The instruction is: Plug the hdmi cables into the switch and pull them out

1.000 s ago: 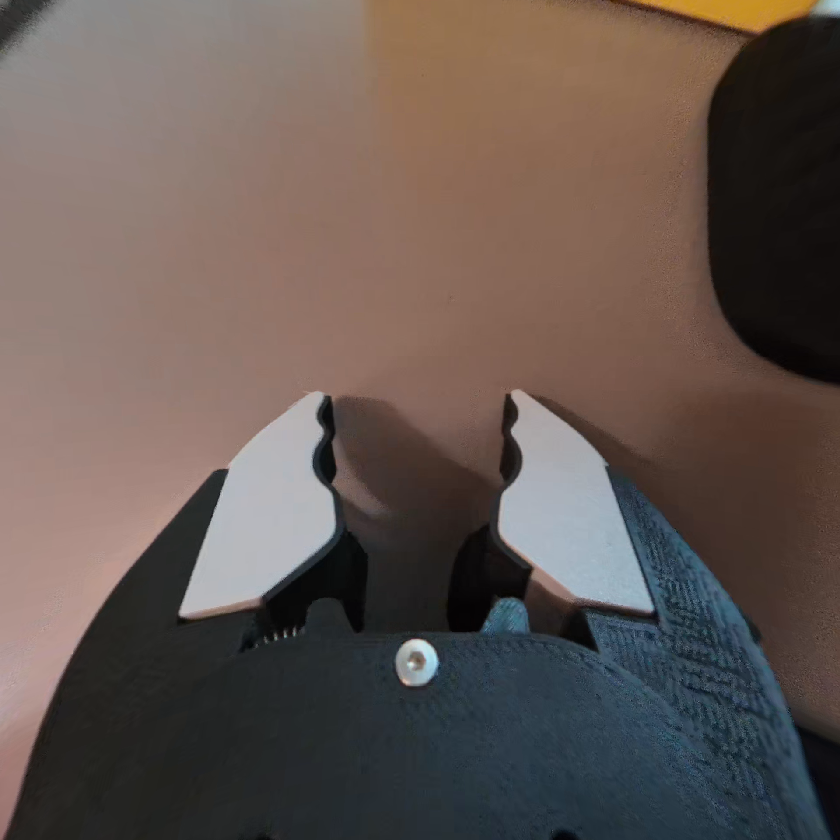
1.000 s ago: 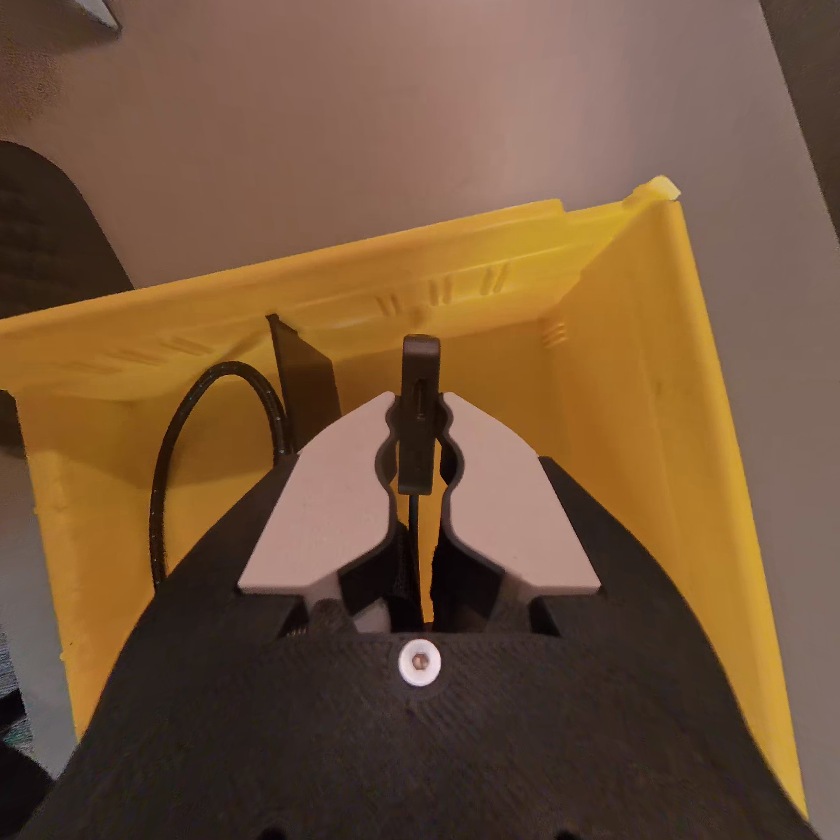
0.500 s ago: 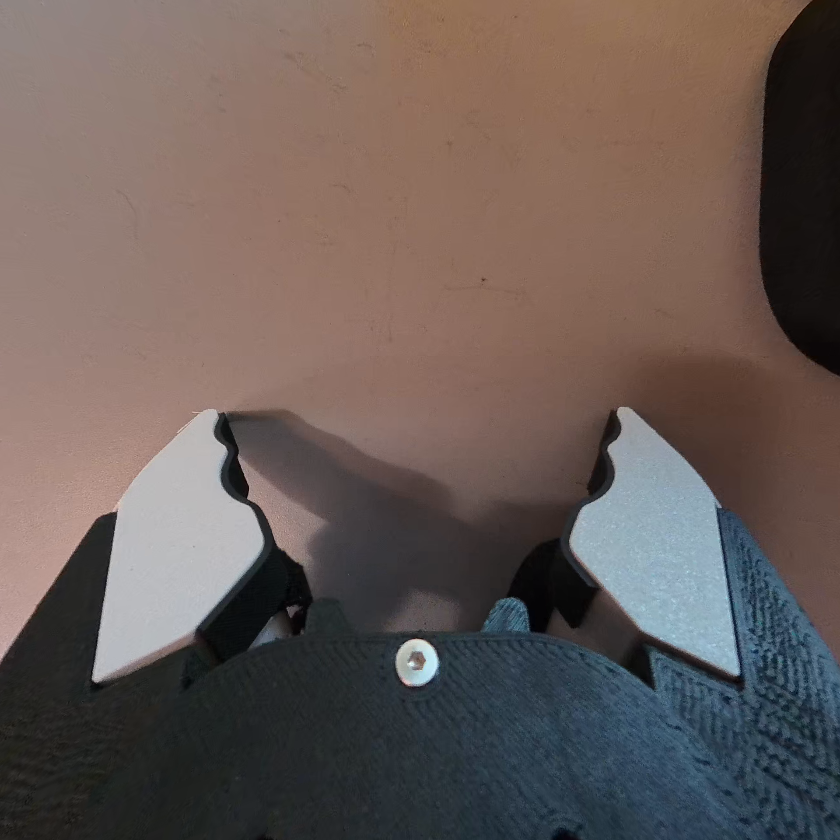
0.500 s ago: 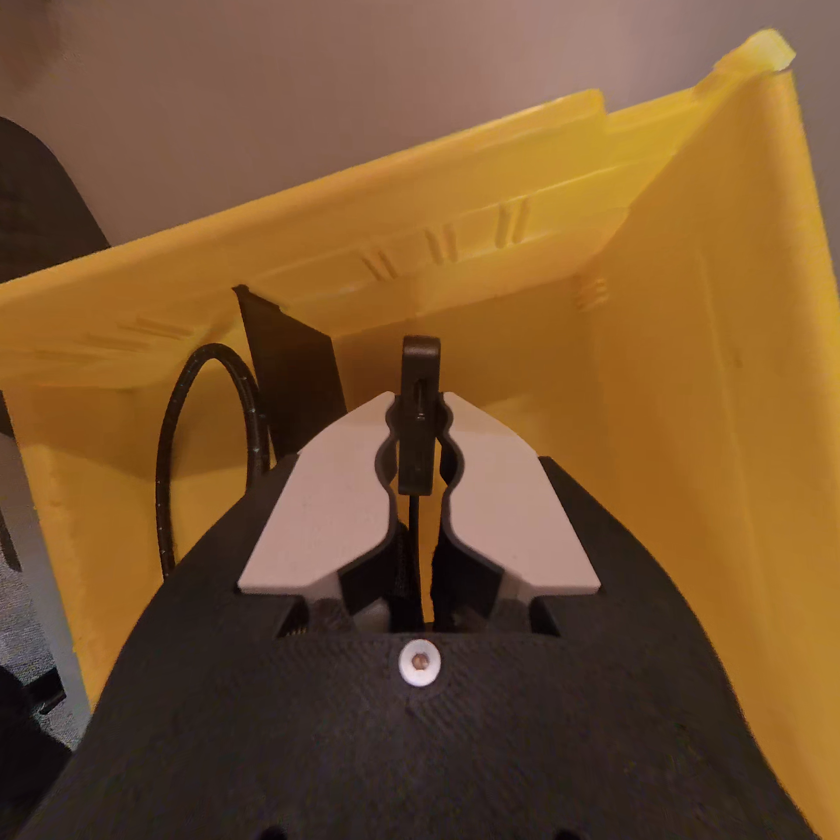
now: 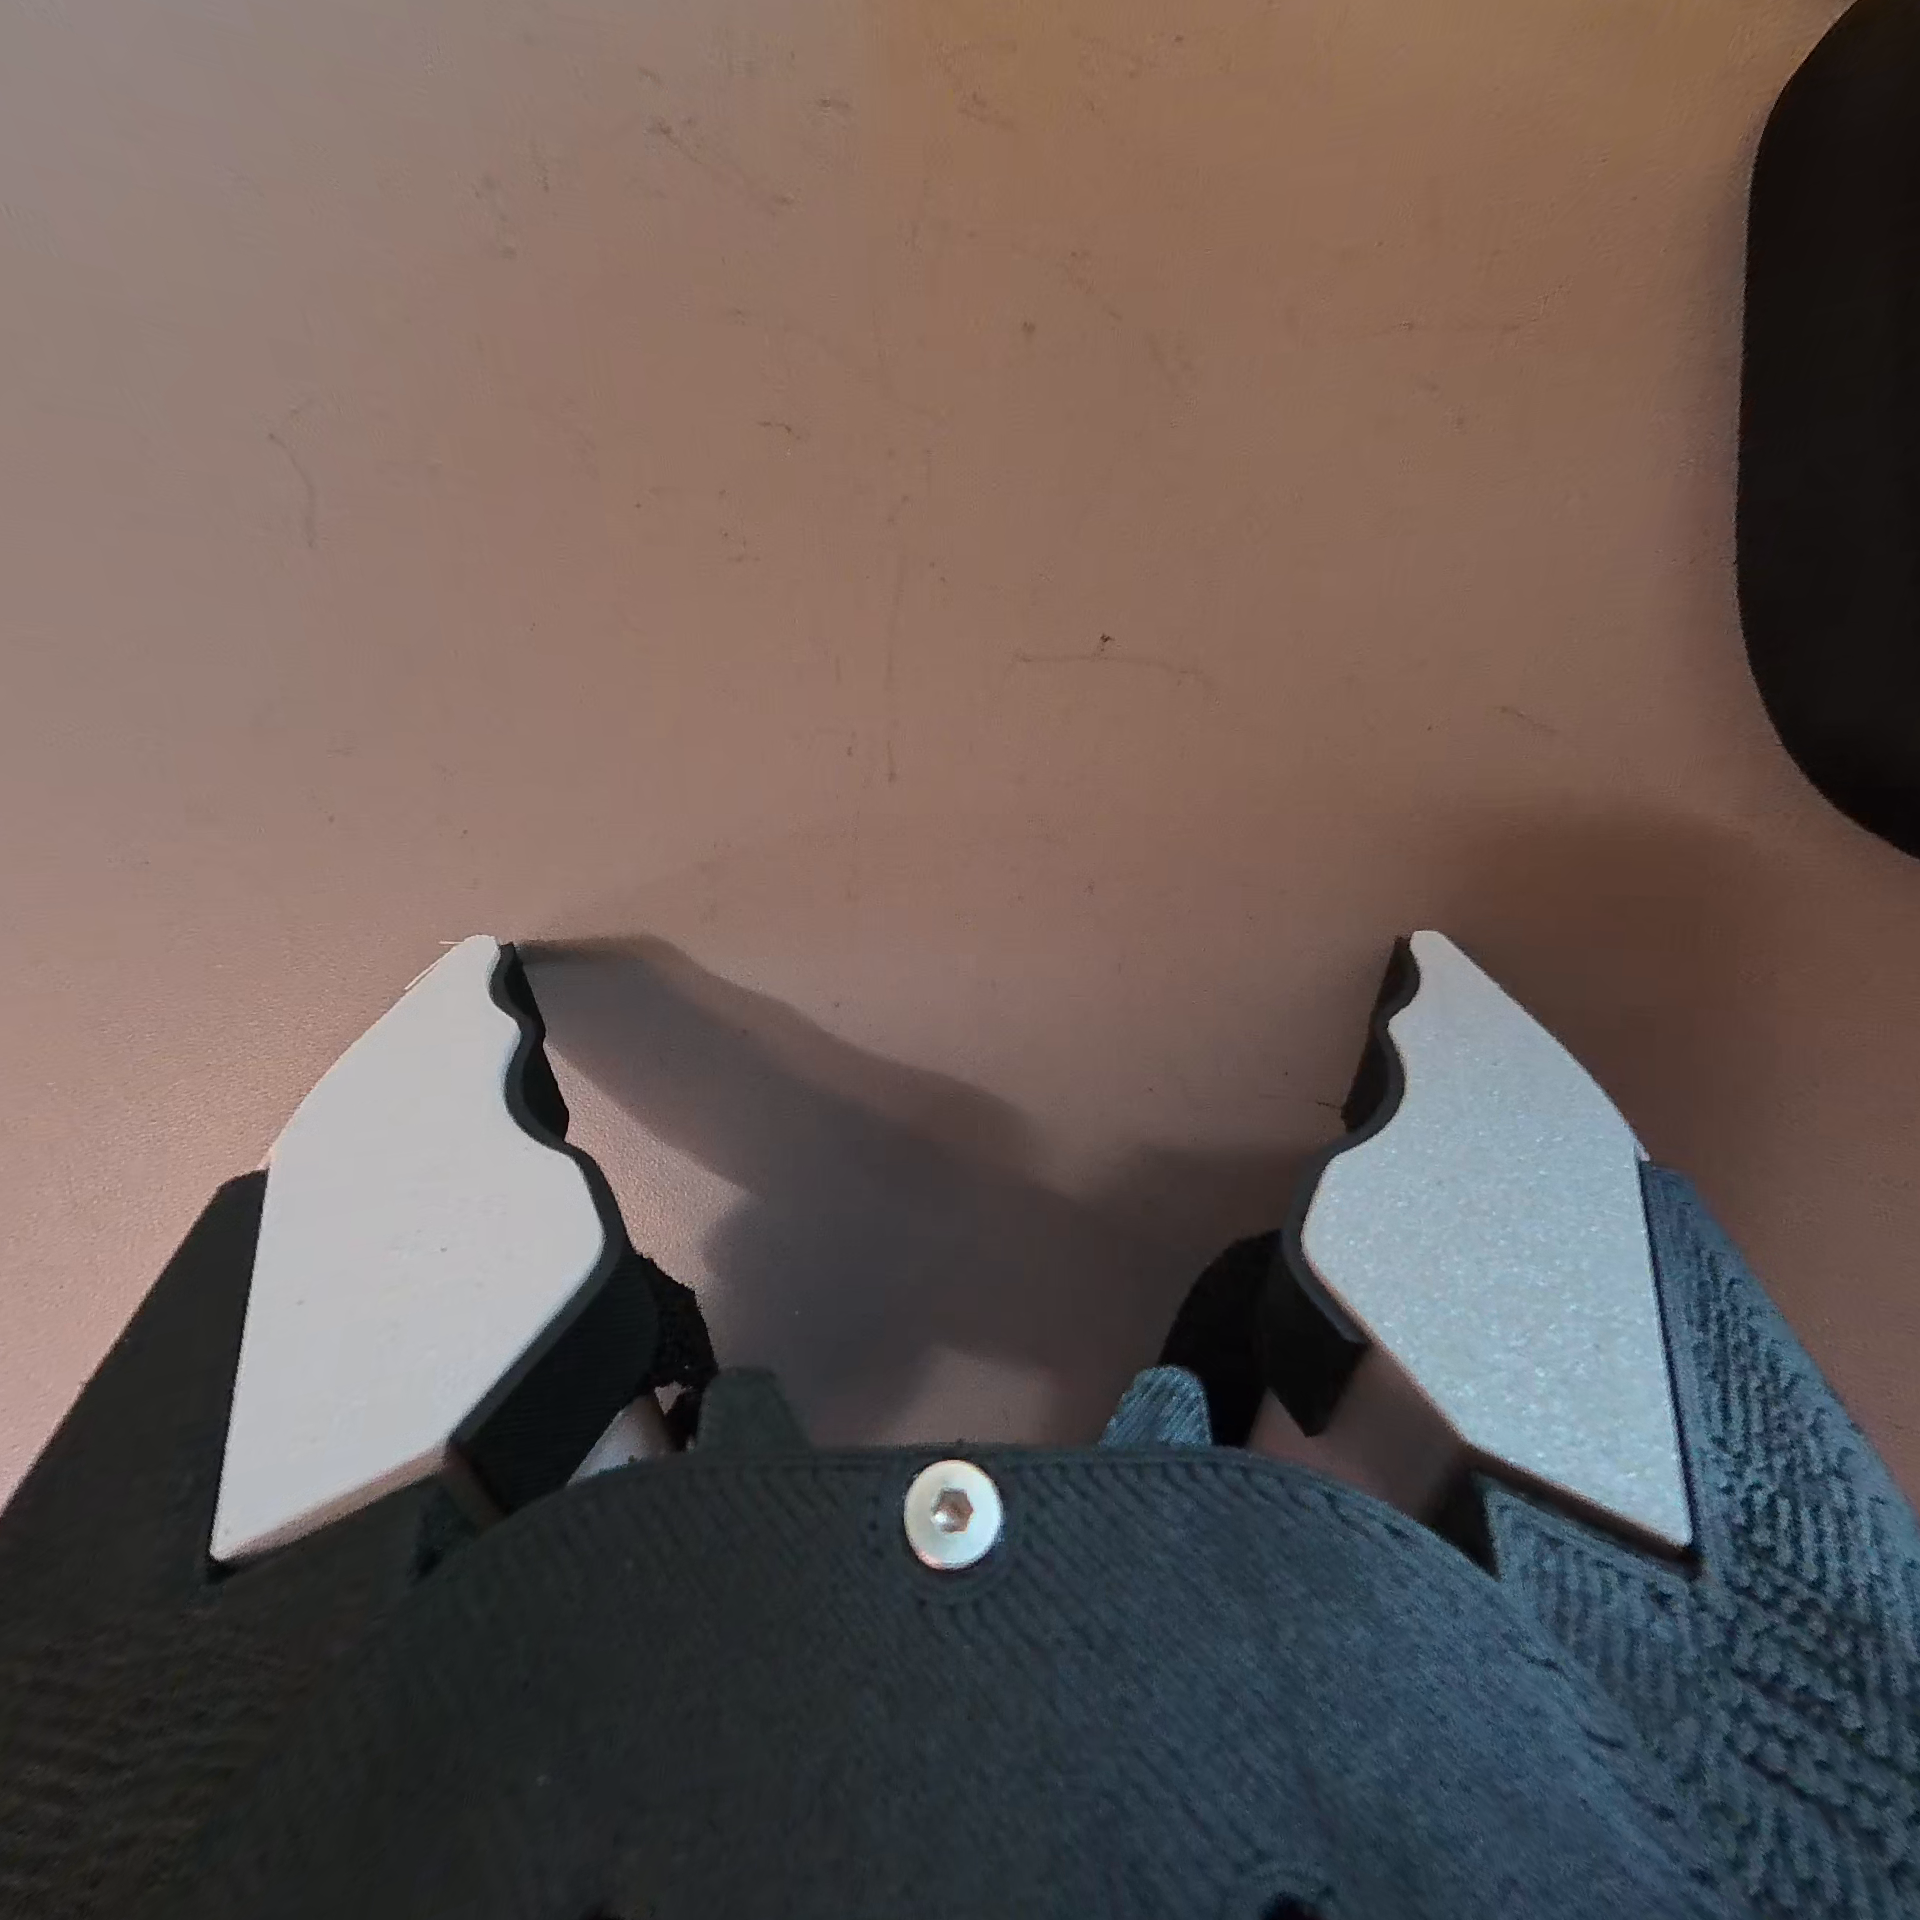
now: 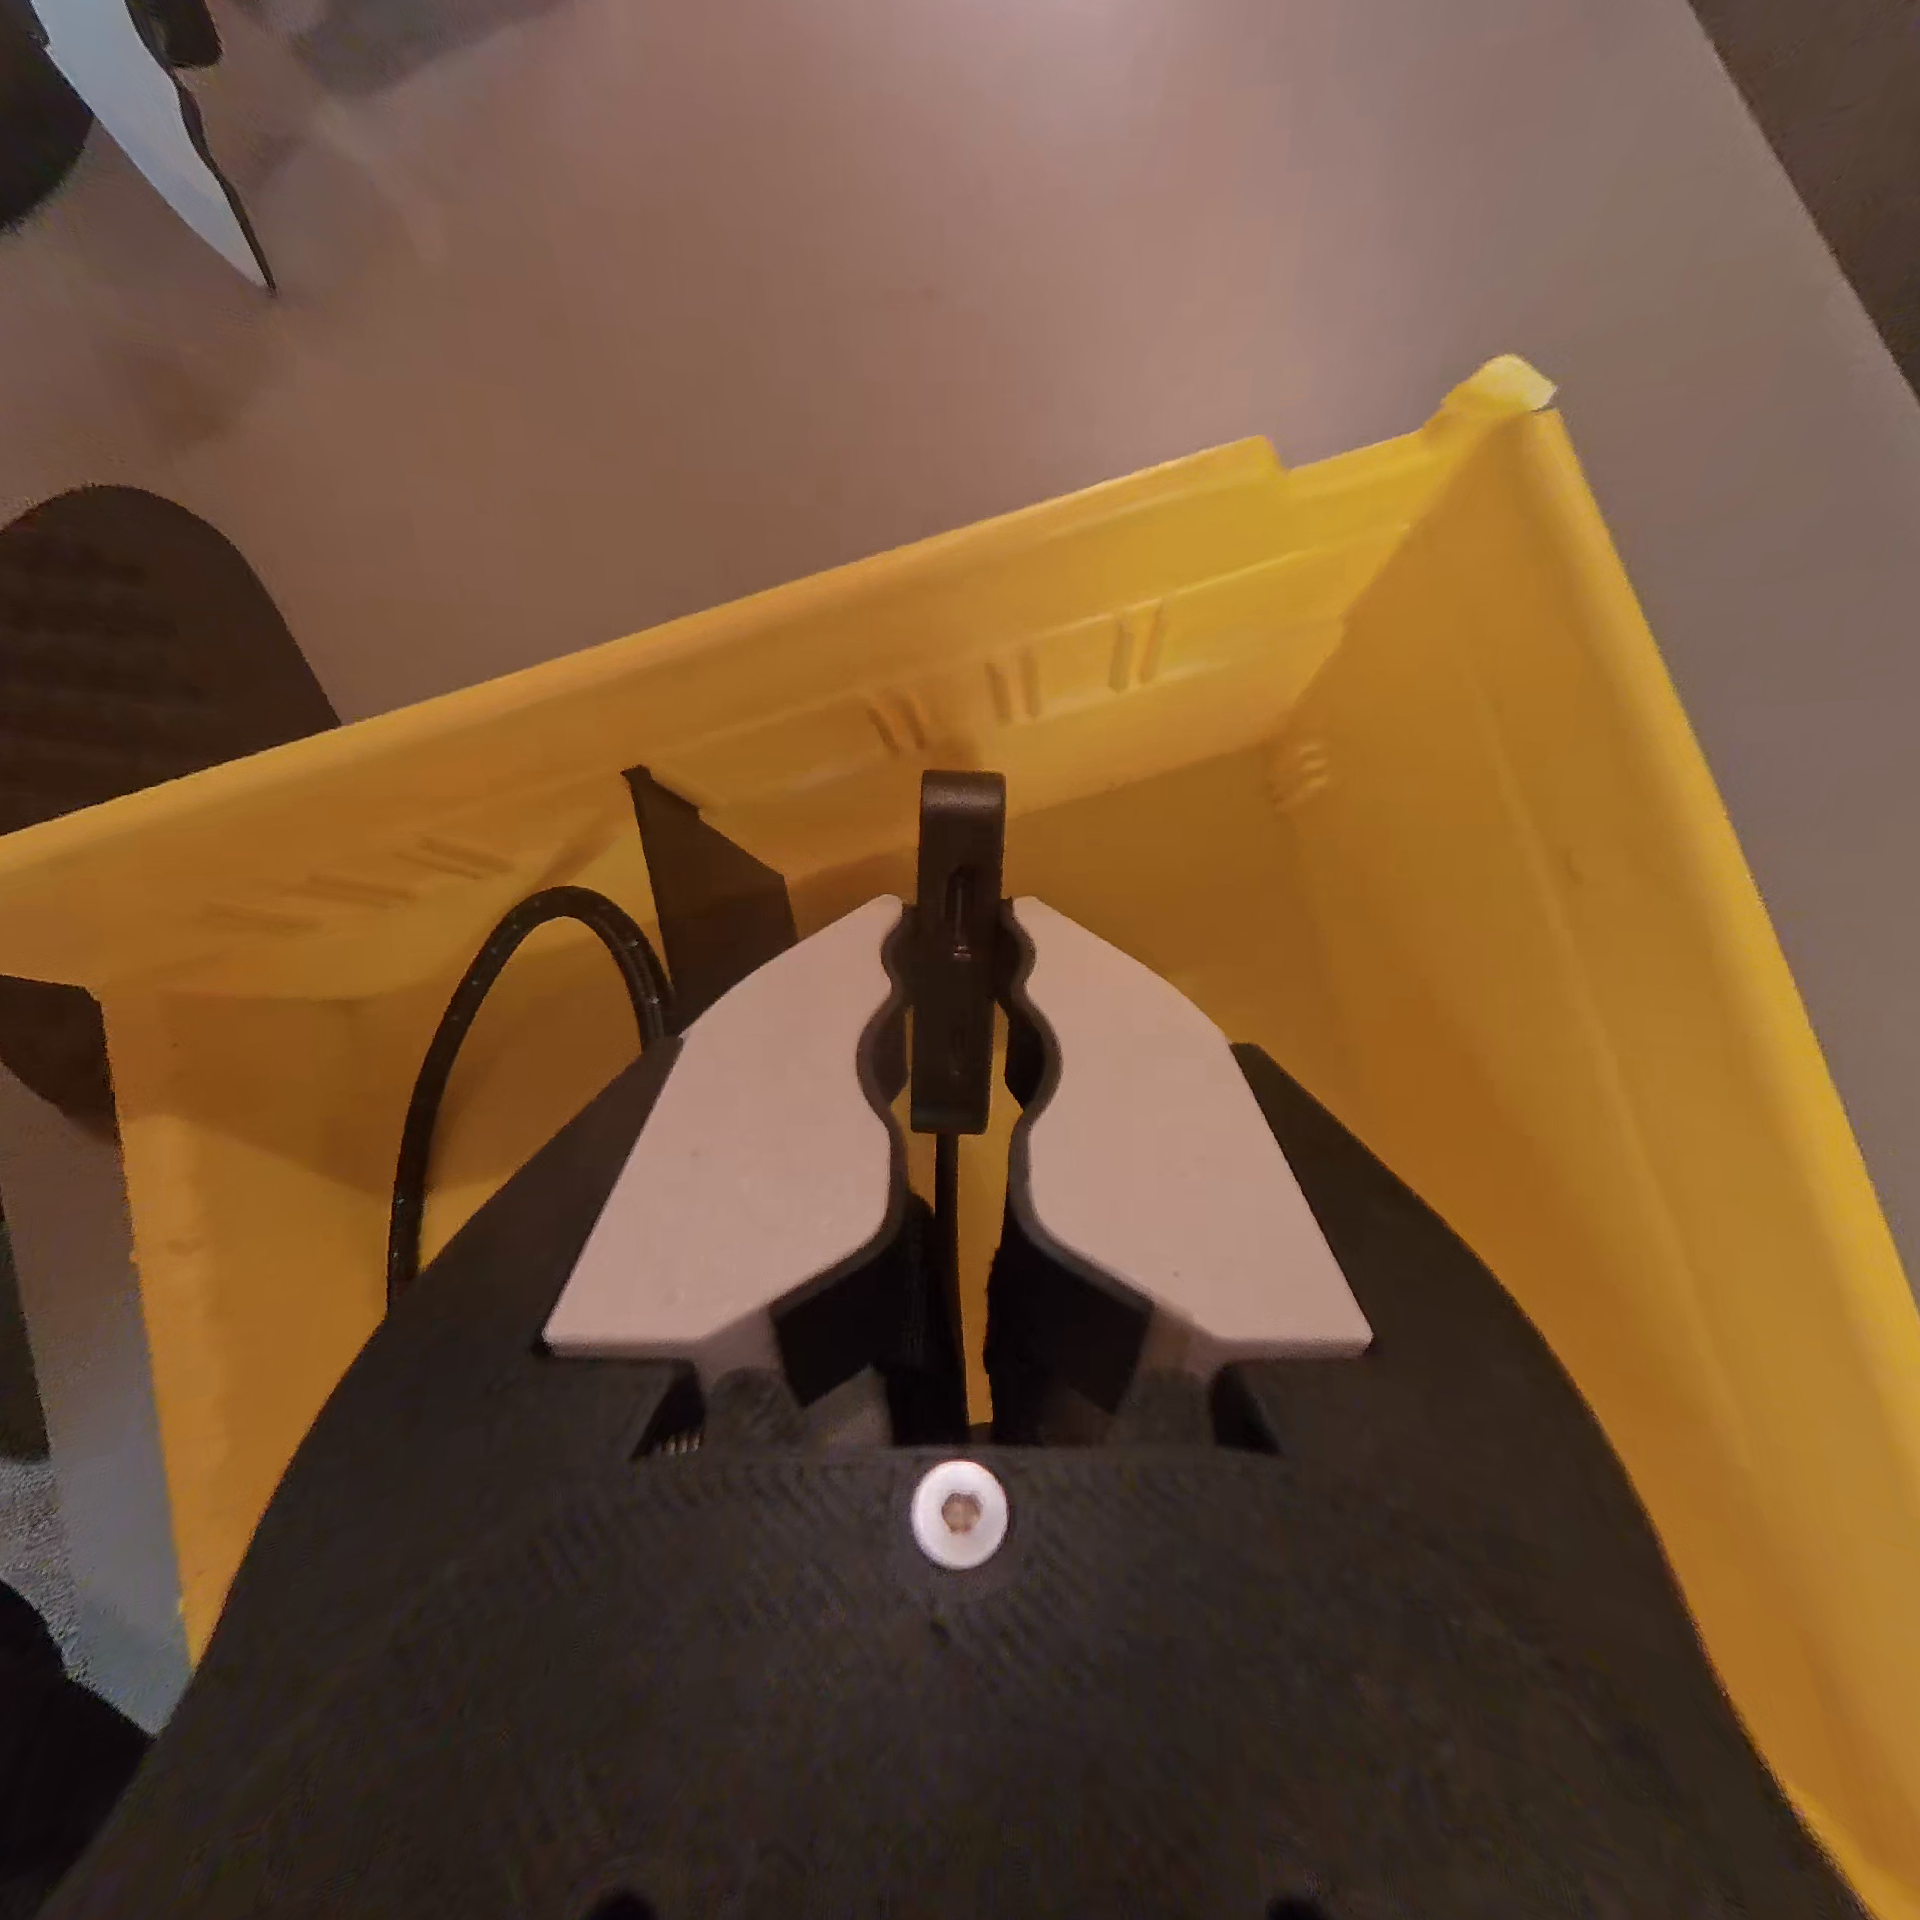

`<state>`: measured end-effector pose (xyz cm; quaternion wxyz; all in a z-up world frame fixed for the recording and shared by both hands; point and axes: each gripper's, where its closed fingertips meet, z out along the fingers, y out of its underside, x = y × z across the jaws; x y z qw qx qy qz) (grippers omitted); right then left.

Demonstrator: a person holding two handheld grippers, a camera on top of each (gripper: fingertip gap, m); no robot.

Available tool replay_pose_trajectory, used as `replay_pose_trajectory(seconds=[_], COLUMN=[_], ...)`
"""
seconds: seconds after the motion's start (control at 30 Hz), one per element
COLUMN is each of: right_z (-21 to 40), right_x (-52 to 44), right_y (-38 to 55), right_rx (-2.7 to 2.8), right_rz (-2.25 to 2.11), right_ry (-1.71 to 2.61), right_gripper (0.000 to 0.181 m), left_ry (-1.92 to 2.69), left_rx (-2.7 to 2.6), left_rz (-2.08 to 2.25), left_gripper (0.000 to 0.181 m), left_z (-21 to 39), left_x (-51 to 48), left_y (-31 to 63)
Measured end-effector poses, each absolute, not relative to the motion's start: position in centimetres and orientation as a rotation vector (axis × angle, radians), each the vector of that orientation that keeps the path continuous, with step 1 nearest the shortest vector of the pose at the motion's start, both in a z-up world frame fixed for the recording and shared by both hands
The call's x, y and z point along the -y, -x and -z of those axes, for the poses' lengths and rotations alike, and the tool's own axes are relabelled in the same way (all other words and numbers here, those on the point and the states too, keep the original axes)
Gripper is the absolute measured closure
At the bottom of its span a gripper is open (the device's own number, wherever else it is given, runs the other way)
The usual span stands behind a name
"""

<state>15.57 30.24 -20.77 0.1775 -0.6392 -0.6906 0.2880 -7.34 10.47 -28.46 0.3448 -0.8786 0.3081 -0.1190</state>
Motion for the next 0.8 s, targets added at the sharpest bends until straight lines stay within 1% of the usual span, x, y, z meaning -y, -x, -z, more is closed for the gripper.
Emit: replay_pose_trajectory(seconds=[0.47, 0.8], right_z=[19.0, 19.1], right_x=[-30.4, -30.7], right_y=[-15.2, -16.1], right_rx=[1.886, 1.892], right_rz=[-0.830, -0.775], right_ry=[1.727, 1.730], right_gripper=[0.167, 0.167], left_ry=[2.281, 2.281], left_rx=[-0.800, -0.799], left_rz=[0.309, 0.309], left_gripper=[0.036, 0.036], left_z=[28.4, 28.4], left_x=[-10.5, -10.5], left_y=[7.3, 7.3])
